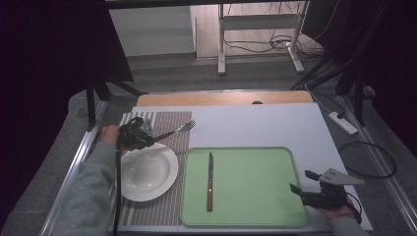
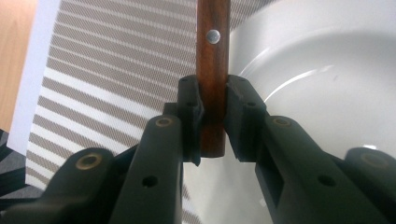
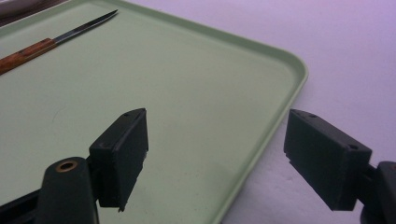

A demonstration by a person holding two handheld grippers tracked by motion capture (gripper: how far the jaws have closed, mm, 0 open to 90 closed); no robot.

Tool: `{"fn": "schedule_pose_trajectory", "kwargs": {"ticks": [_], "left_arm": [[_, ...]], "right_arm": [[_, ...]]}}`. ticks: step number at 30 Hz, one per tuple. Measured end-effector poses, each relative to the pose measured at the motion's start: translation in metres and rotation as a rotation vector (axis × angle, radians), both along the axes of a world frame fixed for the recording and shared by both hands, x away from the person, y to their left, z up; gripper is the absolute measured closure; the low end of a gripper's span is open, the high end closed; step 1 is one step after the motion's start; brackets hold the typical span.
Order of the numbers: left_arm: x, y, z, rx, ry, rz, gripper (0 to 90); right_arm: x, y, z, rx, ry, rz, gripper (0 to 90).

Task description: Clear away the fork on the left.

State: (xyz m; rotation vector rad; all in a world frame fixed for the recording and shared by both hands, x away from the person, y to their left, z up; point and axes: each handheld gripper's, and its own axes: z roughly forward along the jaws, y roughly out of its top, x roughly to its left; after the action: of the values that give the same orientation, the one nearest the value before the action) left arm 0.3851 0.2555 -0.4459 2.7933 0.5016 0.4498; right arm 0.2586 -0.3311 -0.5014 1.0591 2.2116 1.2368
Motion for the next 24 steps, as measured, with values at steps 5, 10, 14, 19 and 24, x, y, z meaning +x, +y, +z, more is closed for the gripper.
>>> {"fn": "schedule_pose_trajectory", "kwargs": {"ticks": [5, 10, 14, 19, 24], "left_arm": [[-0.012, -0.009, 0.001, -0.027, -0.024, 0.013, 75.6], [-0.022, -0.019, 0.002, -0.052, -0.045, 0.008, 75.6], [-0.03, -0.025, 0.003, -0.08, -0.053, 0.027, 75.6], [-0.04, -0.036, 0.005, -0.104, -0.068, 0.04, 75.6], [-0.048, -0.056, 0.003, -0.106, -0.063, 0.044, 75.6]], "right_arm": [[0.0, 0.0, 0.0, -0.001, -0.001, -0.001, 22.7], [0.0, 0.0, 0.0, -0.003, -0.001, -0.001, 22.7], [-0.001, 0.0, 0.0, -0.001, -0.004, -0.003, 22.6], [-0.001, -0.001, 0.0, 0.001, -0.006, -0.004, 22.6], [-0.002, 0.0, 0.001, -0.001, -0.012, -0.005, 22.6]]}}
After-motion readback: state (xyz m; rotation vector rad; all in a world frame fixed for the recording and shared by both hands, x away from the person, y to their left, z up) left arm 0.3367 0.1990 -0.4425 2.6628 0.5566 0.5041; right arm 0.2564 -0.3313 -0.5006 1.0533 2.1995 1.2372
